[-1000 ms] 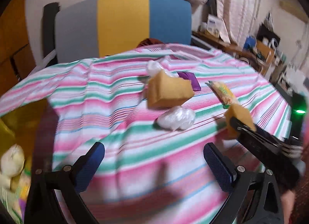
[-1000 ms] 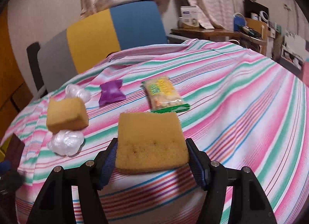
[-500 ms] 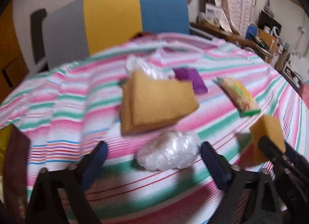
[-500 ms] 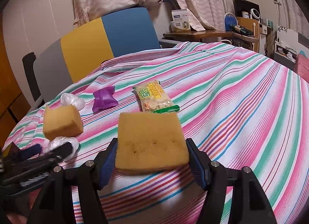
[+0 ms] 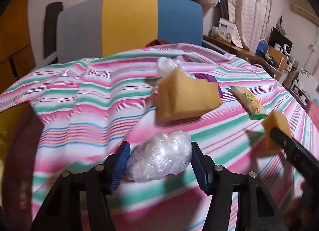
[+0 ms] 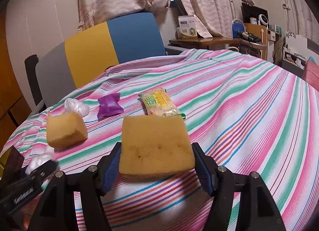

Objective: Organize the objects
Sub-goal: 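Carry the bubble-wrapped bundle into the gold tray and release it with the left tool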

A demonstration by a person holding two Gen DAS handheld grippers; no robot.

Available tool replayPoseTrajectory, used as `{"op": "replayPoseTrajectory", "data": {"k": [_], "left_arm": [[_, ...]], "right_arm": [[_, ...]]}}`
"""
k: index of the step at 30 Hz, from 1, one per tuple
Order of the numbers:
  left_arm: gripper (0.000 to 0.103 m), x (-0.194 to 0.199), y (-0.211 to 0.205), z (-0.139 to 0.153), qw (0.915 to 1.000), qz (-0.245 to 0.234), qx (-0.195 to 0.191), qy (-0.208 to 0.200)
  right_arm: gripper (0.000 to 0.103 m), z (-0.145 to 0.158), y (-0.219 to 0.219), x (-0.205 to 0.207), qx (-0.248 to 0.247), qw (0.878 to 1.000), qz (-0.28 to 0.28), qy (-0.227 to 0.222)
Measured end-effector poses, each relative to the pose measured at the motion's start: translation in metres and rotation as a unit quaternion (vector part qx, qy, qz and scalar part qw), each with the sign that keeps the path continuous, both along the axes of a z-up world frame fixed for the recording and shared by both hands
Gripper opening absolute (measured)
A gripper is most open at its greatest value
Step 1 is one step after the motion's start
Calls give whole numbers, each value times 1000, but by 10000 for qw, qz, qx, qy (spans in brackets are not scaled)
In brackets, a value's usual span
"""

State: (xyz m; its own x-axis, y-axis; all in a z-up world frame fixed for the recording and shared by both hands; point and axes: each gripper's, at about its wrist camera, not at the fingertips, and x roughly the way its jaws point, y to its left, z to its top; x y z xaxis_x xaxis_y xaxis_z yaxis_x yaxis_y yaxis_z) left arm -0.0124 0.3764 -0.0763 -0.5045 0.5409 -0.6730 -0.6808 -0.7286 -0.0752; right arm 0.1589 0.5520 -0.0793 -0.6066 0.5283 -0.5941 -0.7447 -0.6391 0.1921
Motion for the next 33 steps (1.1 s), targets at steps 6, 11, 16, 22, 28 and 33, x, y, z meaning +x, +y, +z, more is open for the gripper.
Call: {"op": "replayPoseTrajectory", "data": {"k": [6,11,16,22,28,33], "left_arm": [[61,8,-36,2,9993,301,233,42],[61,15,-53,0,9988,386,315,-32],[61,19,-64,-3,9984,395,388,-147],[61,18,-74,-5,9973,440,481,-326],[61,28,-97,-3,9952,521,699,-441],[61,45,-119,12,9933,338,988,-498]], "right_arm": [[69,11,-20,-3,486,9979,400,129],[69,22,-43,-10,944,9925,780,64],[69,28,-62,-19,738,9907,1138,133],[69,25,-86,-33,551,9888,1379,164],[69,19,-99,-41,820,9851,1508,-66],[69,16,-104,-46,961,9832,1535,-242]]}}
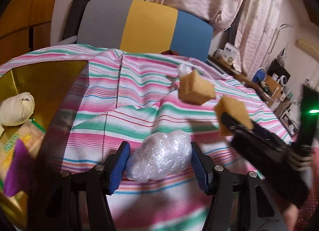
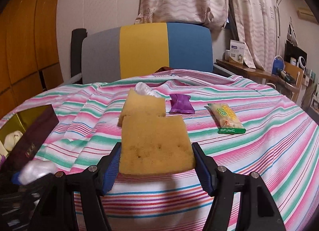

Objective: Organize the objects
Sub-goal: 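Carry the bubble-wrapped bundle into the gold tray and release it with the left tool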

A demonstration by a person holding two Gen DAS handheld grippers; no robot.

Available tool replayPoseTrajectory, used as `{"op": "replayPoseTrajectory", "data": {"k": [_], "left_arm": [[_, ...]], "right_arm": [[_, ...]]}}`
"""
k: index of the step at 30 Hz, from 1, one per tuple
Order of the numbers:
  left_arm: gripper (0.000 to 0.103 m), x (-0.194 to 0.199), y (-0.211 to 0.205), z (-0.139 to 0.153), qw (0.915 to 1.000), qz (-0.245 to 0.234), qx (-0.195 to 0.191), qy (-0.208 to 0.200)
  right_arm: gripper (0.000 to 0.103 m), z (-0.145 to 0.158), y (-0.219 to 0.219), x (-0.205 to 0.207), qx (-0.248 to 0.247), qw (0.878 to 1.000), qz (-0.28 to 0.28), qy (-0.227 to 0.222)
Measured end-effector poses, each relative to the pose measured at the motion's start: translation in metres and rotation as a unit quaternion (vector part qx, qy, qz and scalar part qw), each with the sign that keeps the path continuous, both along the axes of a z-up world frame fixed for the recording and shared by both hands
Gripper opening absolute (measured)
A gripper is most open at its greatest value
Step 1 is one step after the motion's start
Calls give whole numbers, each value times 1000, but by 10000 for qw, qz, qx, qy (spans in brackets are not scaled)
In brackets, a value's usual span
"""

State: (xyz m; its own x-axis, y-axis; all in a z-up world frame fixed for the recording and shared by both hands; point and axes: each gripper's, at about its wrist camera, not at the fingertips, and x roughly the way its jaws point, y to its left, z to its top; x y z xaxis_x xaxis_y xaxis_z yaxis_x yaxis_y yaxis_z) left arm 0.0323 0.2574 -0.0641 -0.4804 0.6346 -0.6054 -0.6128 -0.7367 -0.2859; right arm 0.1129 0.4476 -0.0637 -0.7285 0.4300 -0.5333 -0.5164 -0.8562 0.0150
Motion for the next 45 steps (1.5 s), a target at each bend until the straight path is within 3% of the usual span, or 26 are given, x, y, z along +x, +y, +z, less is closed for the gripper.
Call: {"op": "replayPoseTrajectory", "data": {"k": [6,10,19,26,34,38,42,45], "left_arm": [[61,10,-24,28,9991,-59,155,393],[61,3,-47,39,9989,79,228,392],[61,-35,-118,49,9962,795,317,182],[61,-73,-180,58,9879,1507,340,124],[61,-113,-247,51,9721,2323,322,-38],[61,-135,-264,44,9678,2512,76,-131],[61,-157,-272,31,9655,2545,-31,-543],[67,-162,-273,21,9645,2541,-81,-714]], "right_arm": [[68,0,-5,-2,134,9999,74,-49],[69,0,-7,-3,176,9998,86,-72],[68,9,-37,-17,536,9963,606,-306],[68,24,-71,-21,221,9952,950,57],[68,43,-124,-37,-47,9861,1620,372],[68,50,-146,-46,-144,9809,1902,390],[68,52,-165,-51,-187,9761,2128,409],[68,53,-177,-54,-159,9732,2261,379]]}}
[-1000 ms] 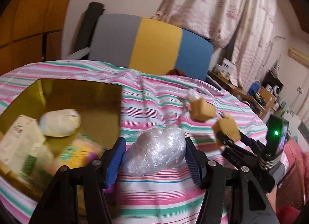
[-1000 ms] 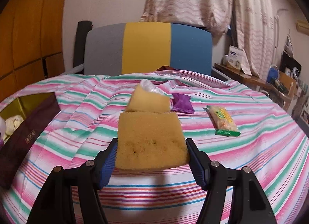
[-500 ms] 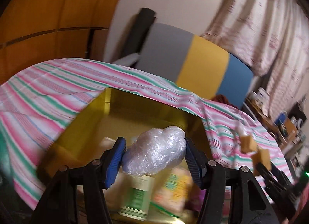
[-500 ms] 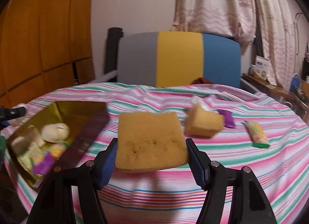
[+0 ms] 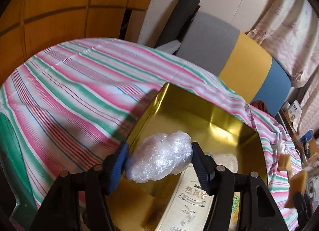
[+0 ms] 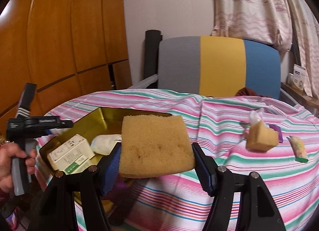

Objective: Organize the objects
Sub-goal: 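Carry the bubble-wrapped bundle into the gold tray and release it with the left tool, then lower the tan sponge into the gold tray and open the right tool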

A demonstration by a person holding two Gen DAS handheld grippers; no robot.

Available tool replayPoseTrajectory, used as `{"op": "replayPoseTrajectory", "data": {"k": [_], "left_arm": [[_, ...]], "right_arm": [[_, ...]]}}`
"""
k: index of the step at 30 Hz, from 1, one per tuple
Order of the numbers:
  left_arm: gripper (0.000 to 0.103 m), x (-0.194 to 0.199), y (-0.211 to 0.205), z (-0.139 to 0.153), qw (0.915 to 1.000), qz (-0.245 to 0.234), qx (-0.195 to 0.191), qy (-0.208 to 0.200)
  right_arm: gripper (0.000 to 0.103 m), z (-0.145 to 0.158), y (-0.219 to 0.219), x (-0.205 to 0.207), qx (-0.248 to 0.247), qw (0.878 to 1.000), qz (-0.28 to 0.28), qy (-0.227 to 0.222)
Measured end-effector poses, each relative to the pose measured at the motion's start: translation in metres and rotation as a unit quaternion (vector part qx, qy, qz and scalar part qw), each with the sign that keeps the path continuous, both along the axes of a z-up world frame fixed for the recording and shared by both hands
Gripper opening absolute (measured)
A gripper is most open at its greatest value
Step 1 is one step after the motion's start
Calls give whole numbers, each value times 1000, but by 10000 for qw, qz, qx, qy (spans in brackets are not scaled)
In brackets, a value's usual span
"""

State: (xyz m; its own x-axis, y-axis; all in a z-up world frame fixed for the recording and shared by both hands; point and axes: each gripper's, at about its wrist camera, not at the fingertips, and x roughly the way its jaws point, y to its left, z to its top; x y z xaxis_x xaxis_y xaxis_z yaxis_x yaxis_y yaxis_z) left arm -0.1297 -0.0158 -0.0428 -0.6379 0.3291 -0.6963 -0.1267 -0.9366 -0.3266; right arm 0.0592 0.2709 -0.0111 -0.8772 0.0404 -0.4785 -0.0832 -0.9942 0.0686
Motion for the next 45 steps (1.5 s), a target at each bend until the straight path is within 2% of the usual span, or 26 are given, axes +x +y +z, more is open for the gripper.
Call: {"op": "replayPoseTrajectory", "data": {"k": [3,10,17,20,23,27,33,45], "left_arm": [[78,7,-4,-4,9998,4,188,-20],[101,39,-5,2,9991,325,165,234],[103,72,-4,20,9952,566,-36,798],[103,78,-4,28,9936,688,-54,896],[103,80,-2,31,9937,690,-15,884],[103,82,5,28,9951,627,-54,760],[103,85,8,25,9964,583,86,614],[103,89,11,30,9964,520,137,657]], "right_arm": [[68,0,-8,-1,74,9999,87,-10],[69,-6,-12,-6,-1,9997,147,-206],[69,-12,-18,-14,-18,9989,200,-418],[68,-13,-22,-20,-31,9985,234,-502],[69,-14,-27,-28,-29,9979,285,-578],[69,-13,-38,-42,177,9968,417,-658],[69,-15,-48,-72,505,9930,607,-878],[71,-32,-52,-97,1067,9842,470,-1336]]}}
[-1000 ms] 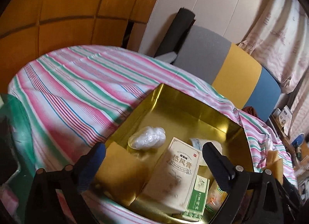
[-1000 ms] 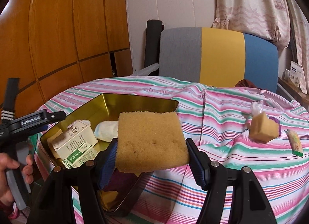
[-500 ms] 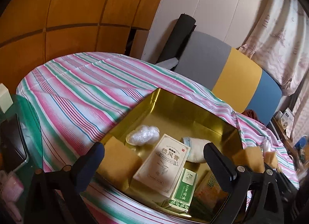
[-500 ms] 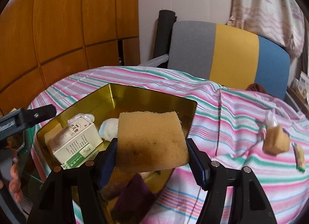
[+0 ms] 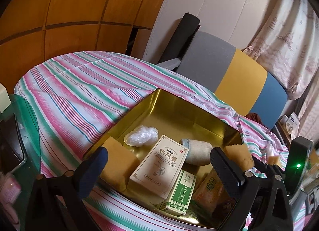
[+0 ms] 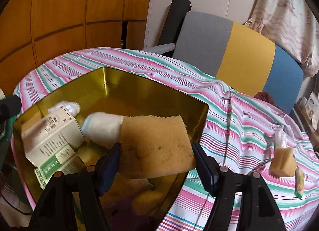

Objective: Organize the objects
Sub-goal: 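Lower the tan sponge into the gold tray and open the right tool, then return the right tool to the items and grasp the WEIDAN cracker pack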

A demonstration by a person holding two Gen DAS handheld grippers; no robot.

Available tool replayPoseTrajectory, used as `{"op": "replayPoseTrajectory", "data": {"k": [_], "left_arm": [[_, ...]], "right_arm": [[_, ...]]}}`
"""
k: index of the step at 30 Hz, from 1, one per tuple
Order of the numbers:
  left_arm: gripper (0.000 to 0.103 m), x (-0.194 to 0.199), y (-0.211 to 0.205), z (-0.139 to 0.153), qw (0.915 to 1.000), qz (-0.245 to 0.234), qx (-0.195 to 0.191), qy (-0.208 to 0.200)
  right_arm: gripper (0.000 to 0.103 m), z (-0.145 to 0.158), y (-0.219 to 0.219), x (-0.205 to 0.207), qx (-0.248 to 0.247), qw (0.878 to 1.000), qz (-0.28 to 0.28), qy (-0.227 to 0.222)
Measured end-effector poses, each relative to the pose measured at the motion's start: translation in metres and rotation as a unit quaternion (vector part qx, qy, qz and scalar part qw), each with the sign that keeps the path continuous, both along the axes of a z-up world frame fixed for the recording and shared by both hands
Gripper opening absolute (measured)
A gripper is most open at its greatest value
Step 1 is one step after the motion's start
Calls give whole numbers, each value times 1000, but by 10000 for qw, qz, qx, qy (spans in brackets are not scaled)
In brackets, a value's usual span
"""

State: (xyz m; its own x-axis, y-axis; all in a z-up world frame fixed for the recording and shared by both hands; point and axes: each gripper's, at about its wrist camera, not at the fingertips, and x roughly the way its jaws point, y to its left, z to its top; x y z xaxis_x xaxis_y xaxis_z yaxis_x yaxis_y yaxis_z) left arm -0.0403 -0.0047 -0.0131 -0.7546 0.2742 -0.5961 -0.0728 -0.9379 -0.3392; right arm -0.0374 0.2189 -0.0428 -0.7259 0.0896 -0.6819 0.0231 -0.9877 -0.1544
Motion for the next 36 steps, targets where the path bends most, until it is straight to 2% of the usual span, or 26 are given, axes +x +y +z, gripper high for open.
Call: {"op": "replayPoseTrajectory", "data": {"k": [5,10,17,23,29,36], "left_arm": [[103,2,4,0,10000,-53,-1,-2],[103,6,9,1,9999,-120,-6,12],[103,11,17,1,9997,-255,-15,-10],[103,15,24,1,9993,-370,-36,-6],[103,20,37,0,9960,-863,224,-106],[103,35,65,0,9901,-1404,38,-25]], "right_arm": [[79,5,13,9,-305,9992,-202,169],[80,14,19,21,-311,9979,-375,417],[80,13,19,32,-174,9976,-497,444],[80,13,31,42,-435,9958,-652,464],[80,15,51,59,-730,9914,-947,523],[80,8,85,79,-922,9853,-1371,437]]}}
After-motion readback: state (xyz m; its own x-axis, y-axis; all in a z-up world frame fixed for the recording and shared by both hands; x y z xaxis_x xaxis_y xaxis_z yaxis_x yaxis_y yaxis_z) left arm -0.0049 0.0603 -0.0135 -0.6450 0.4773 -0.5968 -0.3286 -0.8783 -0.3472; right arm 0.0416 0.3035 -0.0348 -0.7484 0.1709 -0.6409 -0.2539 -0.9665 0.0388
